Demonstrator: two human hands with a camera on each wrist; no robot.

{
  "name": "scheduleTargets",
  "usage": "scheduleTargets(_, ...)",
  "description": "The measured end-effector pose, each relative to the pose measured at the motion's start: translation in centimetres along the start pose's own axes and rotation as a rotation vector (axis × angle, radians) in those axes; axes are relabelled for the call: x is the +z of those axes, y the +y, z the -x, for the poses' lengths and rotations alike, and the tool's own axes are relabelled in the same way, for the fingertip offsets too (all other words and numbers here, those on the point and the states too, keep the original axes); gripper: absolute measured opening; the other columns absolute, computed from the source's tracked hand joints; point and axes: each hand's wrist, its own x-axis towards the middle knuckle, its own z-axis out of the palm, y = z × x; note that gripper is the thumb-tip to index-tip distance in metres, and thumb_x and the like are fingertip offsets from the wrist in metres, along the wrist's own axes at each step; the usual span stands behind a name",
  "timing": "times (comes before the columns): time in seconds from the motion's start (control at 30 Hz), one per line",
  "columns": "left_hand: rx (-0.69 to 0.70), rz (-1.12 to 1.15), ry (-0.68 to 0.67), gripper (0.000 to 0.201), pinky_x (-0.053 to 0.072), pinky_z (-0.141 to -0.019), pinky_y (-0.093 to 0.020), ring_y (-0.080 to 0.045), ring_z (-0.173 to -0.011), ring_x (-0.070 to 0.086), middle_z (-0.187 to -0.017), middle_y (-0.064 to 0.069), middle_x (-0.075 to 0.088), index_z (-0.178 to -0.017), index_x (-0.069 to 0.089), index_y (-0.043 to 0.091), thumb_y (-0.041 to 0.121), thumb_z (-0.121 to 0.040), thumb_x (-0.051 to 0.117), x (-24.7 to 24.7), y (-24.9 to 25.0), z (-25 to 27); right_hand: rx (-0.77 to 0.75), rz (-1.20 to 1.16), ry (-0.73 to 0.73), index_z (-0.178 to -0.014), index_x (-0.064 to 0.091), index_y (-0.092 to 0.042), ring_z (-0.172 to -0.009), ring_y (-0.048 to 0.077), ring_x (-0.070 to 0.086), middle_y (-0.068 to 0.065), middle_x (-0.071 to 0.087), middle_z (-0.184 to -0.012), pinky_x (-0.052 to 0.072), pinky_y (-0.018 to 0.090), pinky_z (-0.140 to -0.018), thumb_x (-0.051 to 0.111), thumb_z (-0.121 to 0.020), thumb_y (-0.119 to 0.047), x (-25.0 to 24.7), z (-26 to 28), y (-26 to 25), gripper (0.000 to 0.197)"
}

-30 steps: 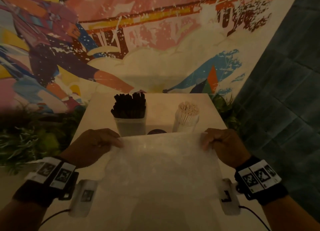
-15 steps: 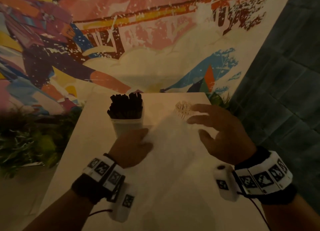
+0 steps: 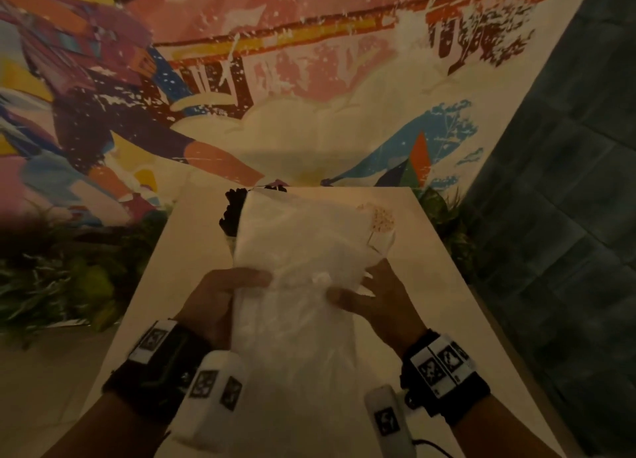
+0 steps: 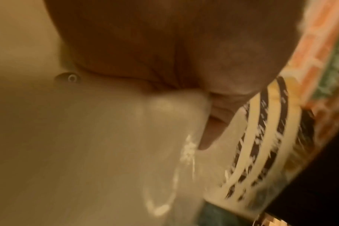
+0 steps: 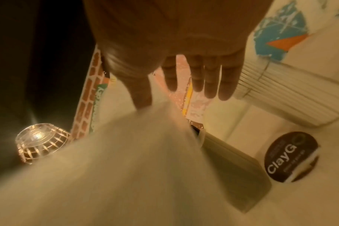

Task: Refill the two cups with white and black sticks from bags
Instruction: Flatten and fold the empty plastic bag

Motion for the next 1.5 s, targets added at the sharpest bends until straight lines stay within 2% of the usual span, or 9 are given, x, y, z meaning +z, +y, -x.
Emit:
scheduleTargets(0.17,0.136,-0.074,0.119,0.045,0.052,-0.051,-0.029,-0.027,-0.053,0.064,-0.053,-0.007,0.068,-0.049,0.071,0.007,0.005,-0.087,0.047,-0.8,-1.0,-0.4,0.285,-0.423,-0.294,-0.110,0.067,-0.007,-0.103,0.031,0.065,0.012,0.069,-0.110,0.054,0.042,-0.086,0.074,-0.069,-0.017,1.2,0.6,0.1,0.043)
scheduleTargets(0.23,0.104,-0.094,0.063,0.015,0.051,-0.064,-0.035,-0.026,-0.066,0.068,-0.072,-0.010,0.074,-0.077,0.073,0.008,0.018,-0.080,0.062,-1.3,-1.3,-0.4,0.270,-0.440,-0.202,-0.100,0.071,-0.001,-0.101,0.039,0.064,0.020,0.069,-0.107,0.053,0.049,-0.088,0.075,-0.067,-0.007,1.4,0.7,0.4,0.034)
scheduleTargets(0.3,0.016,-0.199,-0.070,0.060,0.053,-0.076,-0.046,-0.032,-0.088,0.069,-0.100,-0.014,0.072,-0.107,0.064,0.011,0.028,-0.053,0.085,-2.9,-1.9,-0.8,0.220,-0.419,-0.105,-0.101,0.070,0.002,-0.098,0.042,0.064,0.023,0.069,-0.105,0.053,0.052,-0.087,0.073,-0.070,0.000,1.1,0.8,0.5,0.031)
scheduleTargets(0.6,0.113,-0.261,0.009,0.023,0.056,-0.061,-0.032,-0.028,-0.076,0.067,-0.083,-0.010,0.071,-0.065,0.075,0.014,-0.001,-0.075,0.060,-3.1,-3.7,-1.4,-0.262,-0.196,-0.150,-0.074,0.077,-0.022,-0.078,0.018,0.069,0.002,0.074,-0.079,0.055,0.030,-0.075,0.074,-0.068,-0.014,-0.4,1.1,0.5,0.011)
scheduleTargets(0.9,-0.213,-0.334,-0.184,0.074,0.055,-0.084,-0.050,-0.029,-0.100,0.067,-0.109,-0.008,0.071,-0.117,0.060,0.020,0.064,-0.060,0.074,-4.1,-4.2,-1.3,-0.719,0.580,-0.011,-0.087,0.069,-0.027,-0.094,0.010,0.061,0.002,0.066,-0.102,0.049,0.015,-0.085,0.066,-0.061,0.021,-1.4,0.9,2.3,0.055)
scheduleTargets(1.0,-0.028,-0.558,-0.140,0.060,0.052,-0.091,-0.049,-0.027,-0.104,0.066,-0.110,-0.003,0.071,-0.119,0.059,0.023,0.026,-0.064,0.084,-4.1,-5.0,-1.7,-0.570,0.536,-0.036,-0.098,0.070,-0.032,-0.101,-0.004,0.058,-0.018,0.065,-0.104,0.042,0.008,-0.088,0.064,-0.065,0.022,-1.0,1.5,1.6,0.063)
scheduleTargets(1.1,0.145,-0.622,-0.031,0.091,0.049,-0.096,-0.050,-0.025,-0.109,0.063,-0.119,-0.005,0.067,-0.126,0.055,0.023,0.056,-0.046,0.082,-4.4,-4.8,-1.9,-0.164,-0.067,-0.157,-0.126,0.050,-0.023,-0.104,0.004,0.063,-0.011,0.069,-0.107,0.050,0.018,-0.086,0.060,-0.063,0.022,-1.6,1.7,-1.0,0.078)
scheduleTargets(1.27,0.310,-0.607,-0.041,0.080,0.055,-0.085,-0.042,-0.014,-0.100,0.067,-0.111,0.004,0.070,-0.117,0.057,0.033,0.039,-0.042,0.084,-4.5,-3.9,-2.0,0.068,-0.239,-0.091,-0.129,0.039,-0.031,-0.101,0.012,0.064,-0.001,0.064,-0.114,0.055,0.025,-0.078,0.092,-0.034,-0.039,-0.2,1.4,-1.7,0.109)
scheduleTargets(1.5,0.317,-0.564,-0.056,0.077,0.057,-0.064,-0.022,-0.009,-0.092,0.067,-0.101,0.011,0.071,-0.108,0.052,0.038,0.039,-0.037,0.081,-4.6,-4.5,-2.8,0.140,-0.148,0.108,-0.091,0.071,-0.017,-0.087,0.016,0.069,0.002,0.075,-0.089,0.055,0.024,-0.071,0.073,-0.074,0.003,2.5,2.5,2.6,0.026)
